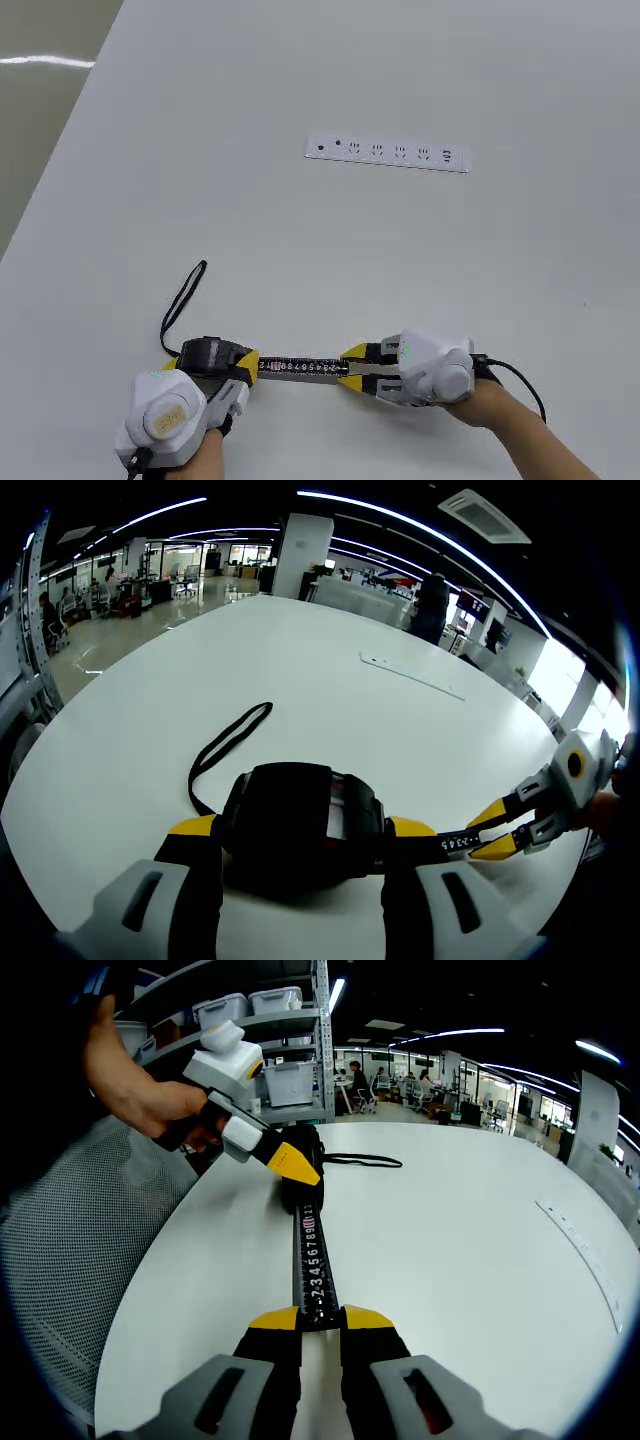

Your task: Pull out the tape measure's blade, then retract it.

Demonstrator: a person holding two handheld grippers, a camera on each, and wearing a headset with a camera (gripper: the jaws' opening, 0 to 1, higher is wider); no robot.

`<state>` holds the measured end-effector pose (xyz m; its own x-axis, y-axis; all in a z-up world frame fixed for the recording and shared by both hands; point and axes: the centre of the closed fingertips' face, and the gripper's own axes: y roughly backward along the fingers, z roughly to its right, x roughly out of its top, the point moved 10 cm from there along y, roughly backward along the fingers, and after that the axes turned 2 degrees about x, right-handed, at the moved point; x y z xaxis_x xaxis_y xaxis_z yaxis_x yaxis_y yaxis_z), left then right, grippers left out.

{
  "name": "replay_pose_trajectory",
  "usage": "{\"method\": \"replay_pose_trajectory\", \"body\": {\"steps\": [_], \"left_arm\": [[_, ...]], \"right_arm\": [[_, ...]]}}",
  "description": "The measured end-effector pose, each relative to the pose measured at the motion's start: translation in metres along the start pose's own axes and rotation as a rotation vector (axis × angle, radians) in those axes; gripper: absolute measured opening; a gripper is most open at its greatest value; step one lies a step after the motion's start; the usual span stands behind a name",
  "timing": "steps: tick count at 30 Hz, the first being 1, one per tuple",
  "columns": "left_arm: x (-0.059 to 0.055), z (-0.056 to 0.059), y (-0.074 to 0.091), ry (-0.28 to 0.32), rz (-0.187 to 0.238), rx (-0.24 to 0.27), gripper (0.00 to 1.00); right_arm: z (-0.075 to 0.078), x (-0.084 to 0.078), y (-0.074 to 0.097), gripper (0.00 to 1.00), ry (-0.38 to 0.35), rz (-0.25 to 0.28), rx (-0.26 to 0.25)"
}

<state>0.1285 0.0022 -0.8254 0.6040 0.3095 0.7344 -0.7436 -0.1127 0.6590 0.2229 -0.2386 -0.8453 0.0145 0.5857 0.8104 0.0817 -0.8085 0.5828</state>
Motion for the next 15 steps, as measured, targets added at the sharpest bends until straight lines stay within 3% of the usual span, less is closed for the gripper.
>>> {"method": "replay_pose_trajectory", "body": {"steps": [15], "left_arm": [[-0.0003,-0.0011,0.0011,0.007,0.0,-0.007,0.62]], "right_arm": [[-0.0005,0.0053,-0.0067,0.12,0.005,0.004,0.011]]}}
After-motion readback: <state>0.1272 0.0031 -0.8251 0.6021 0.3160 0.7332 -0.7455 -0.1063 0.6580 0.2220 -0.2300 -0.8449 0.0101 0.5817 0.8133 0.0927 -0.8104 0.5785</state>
